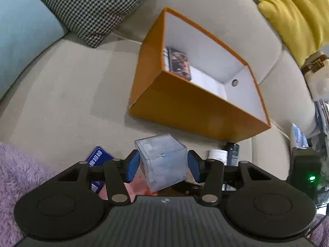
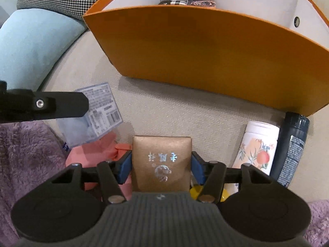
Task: Organize rigid objects
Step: 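Lift the clear cube and brown cube and carry both toward the orange box, then lower the clear cube with the left tool while the right lowers the brown cube, then open both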
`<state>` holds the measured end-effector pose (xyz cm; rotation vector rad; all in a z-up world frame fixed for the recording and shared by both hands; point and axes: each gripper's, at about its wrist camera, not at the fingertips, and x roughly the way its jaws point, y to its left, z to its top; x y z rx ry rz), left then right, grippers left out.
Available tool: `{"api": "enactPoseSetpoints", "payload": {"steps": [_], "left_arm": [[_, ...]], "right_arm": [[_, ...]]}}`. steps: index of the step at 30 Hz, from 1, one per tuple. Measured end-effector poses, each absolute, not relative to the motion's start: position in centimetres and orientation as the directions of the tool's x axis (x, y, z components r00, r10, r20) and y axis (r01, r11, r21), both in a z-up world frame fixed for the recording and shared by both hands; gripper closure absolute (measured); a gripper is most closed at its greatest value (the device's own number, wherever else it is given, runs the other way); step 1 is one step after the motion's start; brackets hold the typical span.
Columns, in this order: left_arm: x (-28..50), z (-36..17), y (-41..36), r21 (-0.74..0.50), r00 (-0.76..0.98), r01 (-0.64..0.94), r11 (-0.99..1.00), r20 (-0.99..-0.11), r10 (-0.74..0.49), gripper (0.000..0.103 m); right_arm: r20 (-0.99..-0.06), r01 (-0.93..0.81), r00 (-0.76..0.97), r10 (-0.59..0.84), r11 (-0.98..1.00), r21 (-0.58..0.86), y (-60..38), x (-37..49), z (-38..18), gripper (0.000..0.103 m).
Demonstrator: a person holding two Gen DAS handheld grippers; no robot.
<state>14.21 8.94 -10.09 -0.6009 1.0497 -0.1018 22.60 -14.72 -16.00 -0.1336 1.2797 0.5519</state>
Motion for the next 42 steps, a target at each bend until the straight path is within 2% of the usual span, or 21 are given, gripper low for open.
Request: {"api": "enactPoseSetpoints", "payload": {"steps": [11,16,21,27,35,42], "left_arm": [[16.8,-1.6,6.5,-0.529,0.579,0.006,0.849,-0.69,-0.434,0.045],[22.1,-0.5,5.9,-0.513,0.58,0.037,0.857,-0.688,-0.437,0.045],[28.8,-3.1,4.1,-0.435,0.524,0.045,0.9,-0.756,-0.392,0.045],[36.0,-7.4,2.1,-0.44,0.419,0.027,0.898,-0.811,-0.409,0.045],[41.4,-11.8,0.1,-0.38,0.333,0.033,0.924,-0.868,-0.369,0.045],[43.9,-13.9,-0.3,-0.358,0.291,0.021,0.934,-0.891,-0.348,0.045]], "right_arm": [[-0.827,-0.484,0.377,0.416,0.85,0.207,-19.0,24.1,-4.1,0.043],[-0.807,-0.453,0.422,0.413,0.867,0.206,-20.4,28.6,-2.4,0.043],[-0.847,-0.441,0.397,0.355,0.882,0.162,-20.3,33.8,-4.9,0.043],[-0.908,-0.455,0.334,0.251,0.887,0.077,-19.5,39.8,-10.2,0.043],[-0.928,-0.463,0.321,0.191,0.886,0.023,-18.2,44.2,-14.4,0.043],[-0.928,-0.448,0.317,0.197,0.893,0.036,-18.3,46.0,-15.9,0.043]]}}
